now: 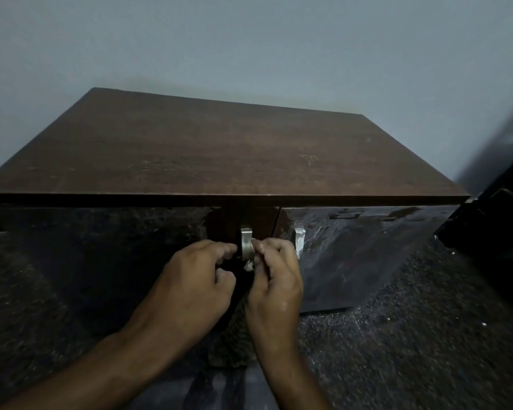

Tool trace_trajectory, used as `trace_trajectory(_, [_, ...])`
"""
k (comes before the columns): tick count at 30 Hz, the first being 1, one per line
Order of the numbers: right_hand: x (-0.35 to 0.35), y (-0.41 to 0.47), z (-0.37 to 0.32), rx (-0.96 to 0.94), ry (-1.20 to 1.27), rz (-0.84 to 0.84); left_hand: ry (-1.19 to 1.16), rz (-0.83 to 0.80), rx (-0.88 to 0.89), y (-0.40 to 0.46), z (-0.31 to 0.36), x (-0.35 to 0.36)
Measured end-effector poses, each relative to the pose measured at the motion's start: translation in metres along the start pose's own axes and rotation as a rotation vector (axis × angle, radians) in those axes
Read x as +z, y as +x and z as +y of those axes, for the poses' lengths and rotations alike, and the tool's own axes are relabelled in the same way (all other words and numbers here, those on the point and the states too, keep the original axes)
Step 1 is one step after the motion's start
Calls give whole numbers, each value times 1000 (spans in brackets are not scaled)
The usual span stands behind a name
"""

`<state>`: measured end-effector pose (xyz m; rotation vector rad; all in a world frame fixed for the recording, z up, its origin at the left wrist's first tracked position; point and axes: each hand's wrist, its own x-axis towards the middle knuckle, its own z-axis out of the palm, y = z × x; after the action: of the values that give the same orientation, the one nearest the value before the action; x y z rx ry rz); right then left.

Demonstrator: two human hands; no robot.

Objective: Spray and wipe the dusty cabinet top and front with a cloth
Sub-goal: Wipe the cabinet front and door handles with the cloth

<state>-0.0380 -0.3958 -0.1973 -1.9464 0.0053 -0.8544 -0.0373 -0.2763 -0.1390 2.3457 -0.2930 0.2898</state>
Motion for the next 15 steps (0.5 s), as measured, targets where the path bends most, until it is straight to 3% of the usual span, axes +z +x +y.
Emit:
trace_trajectory(5, [-4, -5, -8, 26, -206, -200, 81, -16, -8, -1, 3, -2])
trace_trajectory(11, [-12, 15, -16, 246, -30, -239, 109, -50, -14, -2, 4, -2])
trace_trajectory(15, [-13, 15, -8, 345, -23, -368, 133, -70, -35, -3, 4, 0])
